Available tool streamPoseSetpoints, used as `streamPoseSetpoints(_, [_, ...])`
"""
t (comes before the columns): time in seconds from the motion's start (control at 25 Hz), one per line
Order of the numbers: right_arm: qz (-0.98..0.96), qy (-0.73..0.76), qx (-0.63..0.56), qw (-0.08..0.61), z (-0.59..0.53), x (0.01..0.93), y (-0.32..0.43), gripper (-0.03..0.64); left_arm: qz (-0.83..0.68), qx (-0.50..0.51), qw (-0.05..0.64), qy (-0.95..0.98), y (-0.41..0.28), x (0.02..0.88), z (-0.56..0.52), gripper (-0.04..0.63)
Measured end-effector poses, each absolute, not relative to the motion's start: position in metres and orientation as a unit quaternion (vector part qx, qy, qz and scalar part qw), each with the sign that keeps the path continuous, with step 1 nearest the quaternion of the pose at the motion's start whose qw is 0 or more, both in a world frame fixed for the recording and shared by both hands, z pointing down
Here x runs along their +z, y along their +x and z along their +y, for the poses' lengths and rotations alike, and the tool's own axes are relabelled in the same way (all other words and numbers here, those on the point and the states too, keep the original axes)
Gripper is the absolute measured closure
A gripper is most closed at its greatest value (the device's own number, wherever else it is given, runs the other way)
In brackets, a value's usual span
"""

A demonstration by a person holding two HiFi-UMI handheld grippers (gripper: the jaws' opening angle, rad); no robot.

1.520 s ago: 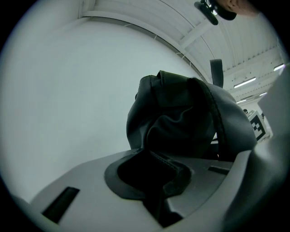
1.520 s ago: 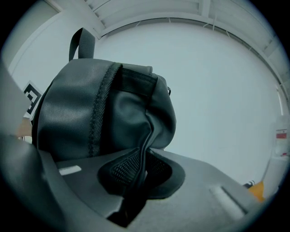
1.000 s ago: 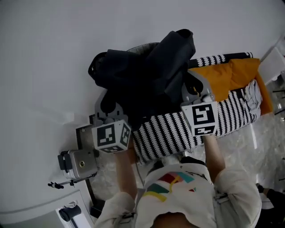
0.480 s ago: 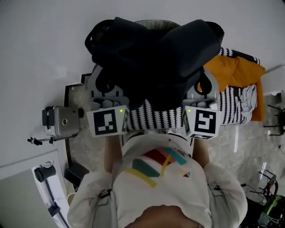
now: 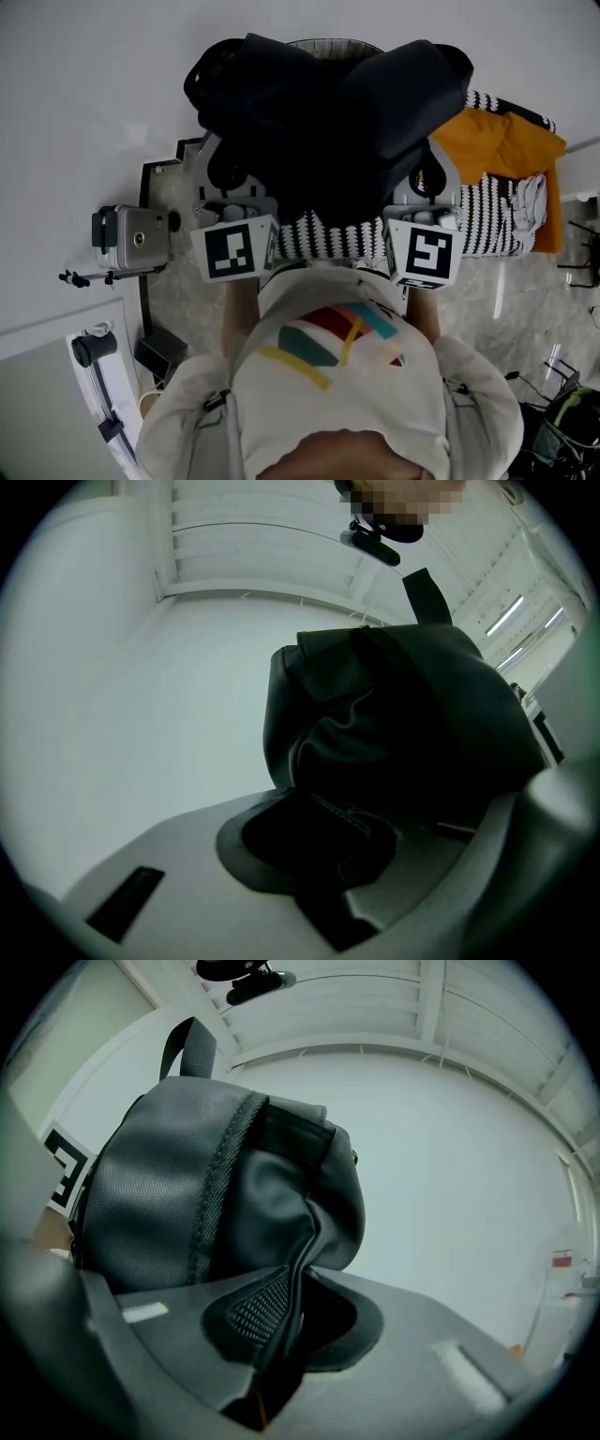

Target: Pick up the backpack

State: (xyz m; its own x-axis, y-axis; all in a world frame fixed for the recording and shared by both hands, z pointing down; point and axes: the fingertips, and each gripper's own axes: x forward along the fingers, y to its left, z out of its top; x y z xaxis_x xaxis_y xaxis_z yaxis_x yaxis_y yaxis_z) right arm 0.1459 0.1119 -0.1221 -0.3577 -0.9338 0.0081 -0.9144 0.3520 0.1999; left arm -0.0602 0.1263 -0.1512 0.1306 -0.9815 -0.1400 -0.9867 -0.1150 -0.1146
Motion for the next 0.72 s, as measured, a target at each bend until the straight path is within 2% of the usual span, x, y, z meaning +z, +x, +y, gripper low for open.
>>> streamPoseSetpoints(0.72, [-0.817,0.566,-0.091,0.066,0.1179,-0.1250,0.1483,0.577,0.659,0.034,0.095,-0.746,-0.0582,-0.1547,0.1322,0.552])
